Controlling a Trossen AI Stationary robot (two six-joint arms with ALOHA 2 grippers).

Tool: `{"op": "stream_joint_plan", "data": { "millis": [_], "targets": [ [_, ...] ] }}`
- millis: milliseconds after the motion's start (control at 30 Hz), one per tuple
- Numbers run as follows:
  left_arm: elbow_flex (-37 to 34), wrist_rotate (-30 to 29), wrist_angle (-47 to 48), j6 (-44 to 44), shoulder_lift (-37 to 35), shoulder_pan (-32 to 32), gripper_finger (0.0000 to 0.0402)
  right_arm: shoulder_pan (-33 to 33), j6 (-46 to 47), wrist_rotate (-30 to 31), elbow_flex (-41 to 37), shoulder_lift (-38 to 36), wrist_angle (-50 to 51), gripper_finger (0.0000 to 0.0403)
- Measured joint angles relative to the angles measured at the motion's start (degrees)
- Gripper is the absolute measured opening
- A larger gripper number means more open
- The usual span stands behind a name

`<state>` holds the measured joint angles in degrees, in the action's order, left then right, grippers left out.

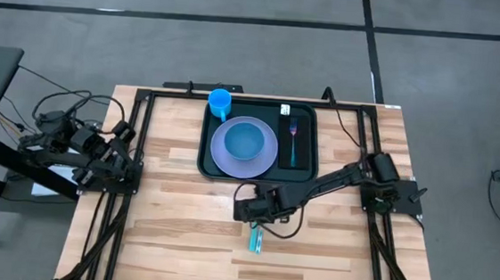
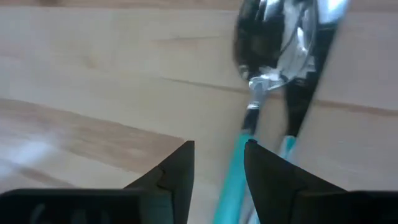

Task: Set up tray
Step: Put the blue spoon on the black napkin to the left of the blue fork

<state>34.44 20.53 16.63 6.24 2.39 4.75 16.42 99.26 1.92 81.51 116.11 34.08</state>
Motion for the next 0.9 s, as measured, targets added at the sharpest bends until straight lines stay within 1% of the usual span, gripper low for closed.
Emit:
{"op": "stream_joint_plan", "data": {
  "millis": [67,167,400,600,900],
  "targets": [
    [-0.03,-0.07,0.31,0.0,0.18,0.0,0.0133,-0.13,-0.22,-0.8,0.31,0.29,-0.89,0.0133],
    [0.01,-0.02,-0.11,0.0,0.64,0.02,0.0133,-0.14,-0.5,-1.03,0.09,0.55,0.32,0.0135],
    [-0.03,-0.01,0.08,0.0,0.62,0.0,0.0133,-0.08,-0.69,-0.95,0.18,0.49,0.46,0.0133],
    [-0.03,-0.02,0.1,0.0,0.62,0.0,0.0133,-0.06,0.13,-0.98,0.18,0.49,3.58,0.0134],
    [-0.03,-0.04,0.13,0.0,0.62,0.0,0.0133,-0.78,0.16,-1.03,0.18,0.47,3.62,0.0134]
  ]
}}
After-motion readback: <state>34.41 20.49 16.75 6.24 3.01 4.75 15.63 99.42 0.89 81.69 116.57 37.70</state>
